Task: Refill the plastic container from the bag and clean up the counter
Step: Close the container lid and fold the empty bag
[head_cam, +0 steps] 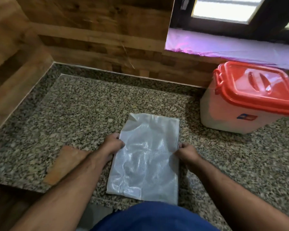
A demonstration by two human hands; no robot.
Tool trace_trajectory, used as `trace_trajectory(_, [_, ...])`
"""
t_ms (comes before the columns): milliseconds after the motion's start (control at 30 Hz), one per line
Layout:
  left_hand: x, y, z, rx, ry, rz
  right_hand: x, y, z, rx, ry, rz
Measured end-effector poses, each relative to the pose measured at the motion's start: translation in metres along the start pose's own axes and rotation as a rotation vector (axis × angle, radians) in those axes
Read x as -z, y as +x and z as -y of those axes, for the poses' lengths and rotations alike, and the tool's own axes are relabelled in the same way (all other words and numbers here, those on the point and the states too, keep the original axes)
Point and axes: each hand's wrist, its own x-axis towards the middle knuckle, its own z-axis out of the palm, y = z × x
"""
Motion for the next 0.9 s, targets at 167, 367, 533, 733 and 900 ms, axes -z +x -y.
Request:
trace_trajectory(167, [0.012, 0.008, 0.006, 0.021, -0.17, 0.202, 0.019, 0.003, 0.013, -0.028, 0.054, 0.111])
trace_trajectory(367, [0.018, 0.015, 0.02, 0.038, -0.291, 0.352, 0.026, 0.012, 0.003, 0.015, 0.16, 0.121])
trace_trajectory(533, [0.017, 0.019, 0.028, -0.053, -0.245, 0.33, 0.035, 0.003, 0.003, 0.08, 0.143, 0.266])
trace_trajectory(733, [0.018, 0.01, 0.019, -0.134, -0.182, 0.236, 0.039, 0.001, -0.014, 0.282, 0.09, 0.016])
trace_trajectory(900, [0.022, 0.005, 0.014, -0.162, -0.152, 0.272, 0.05, 0.01, -0.025, 0.735, -0.348, -0.068])
